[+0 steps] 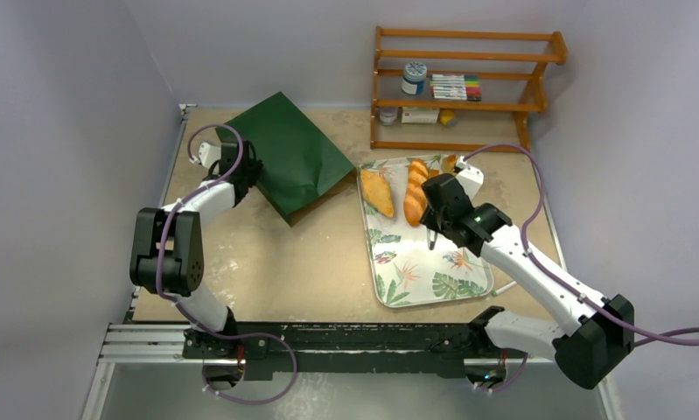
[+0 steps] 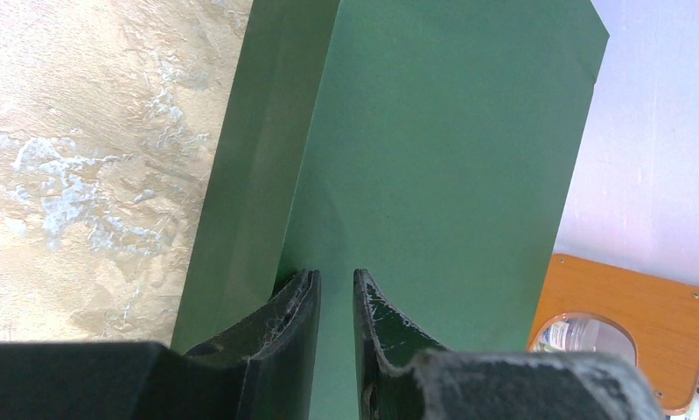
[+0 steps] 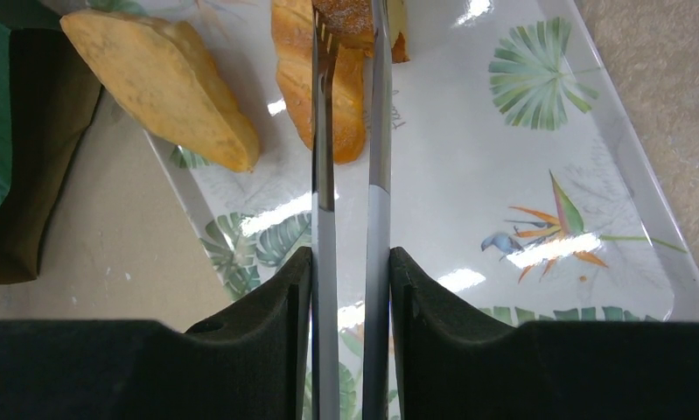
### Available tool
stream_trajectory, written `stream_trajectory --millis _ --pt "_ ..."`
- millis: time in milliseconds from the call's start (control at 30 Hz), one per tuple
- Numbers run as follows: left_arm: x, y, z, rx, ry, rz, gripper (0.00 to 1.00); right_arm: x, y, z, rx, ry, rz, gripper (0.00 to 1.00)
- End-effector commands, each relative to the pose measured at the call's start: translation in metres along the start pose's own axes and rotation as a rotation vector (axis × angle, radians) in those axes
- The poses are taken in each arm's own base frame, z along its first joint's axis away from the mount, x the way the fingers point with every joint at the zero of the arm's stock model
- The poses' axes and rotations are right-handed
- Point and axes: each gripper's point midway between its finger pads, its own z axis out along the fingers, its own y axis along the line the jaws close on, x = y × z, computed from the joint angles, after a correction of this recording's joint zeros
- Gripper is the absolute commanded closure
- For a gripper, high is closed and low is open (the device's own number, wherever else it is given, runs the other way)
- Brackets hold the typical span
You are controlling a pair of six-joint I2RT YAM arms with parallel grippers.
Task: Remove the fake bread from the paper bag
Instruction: Place the fake bread in the container.
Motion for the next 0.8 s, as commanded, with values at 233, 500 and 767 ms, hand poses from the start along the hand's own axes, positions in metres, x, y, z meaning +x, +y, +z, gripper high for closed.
stream_trajectory --millis 233,500,767 --pt "-0.01 -0.015 -0.009 0.031 -0.024 -0.009 0.8 -0.026 0.011 -0.025 -0.062 -0.057 0.036 0.63" --pt "-0.009 -0.014 -0.007 0.026 -0.021 -0.003 0.8 -0.02 0.01 -0.027 -0.073 -0.041 0.049 0.62" --pt "-0.01 -0.016 -0.006 0.028 -0.023 -0.003 0.8 -0.02 0.018 -0.041 -0.093 -0.041 0.05 0.62"
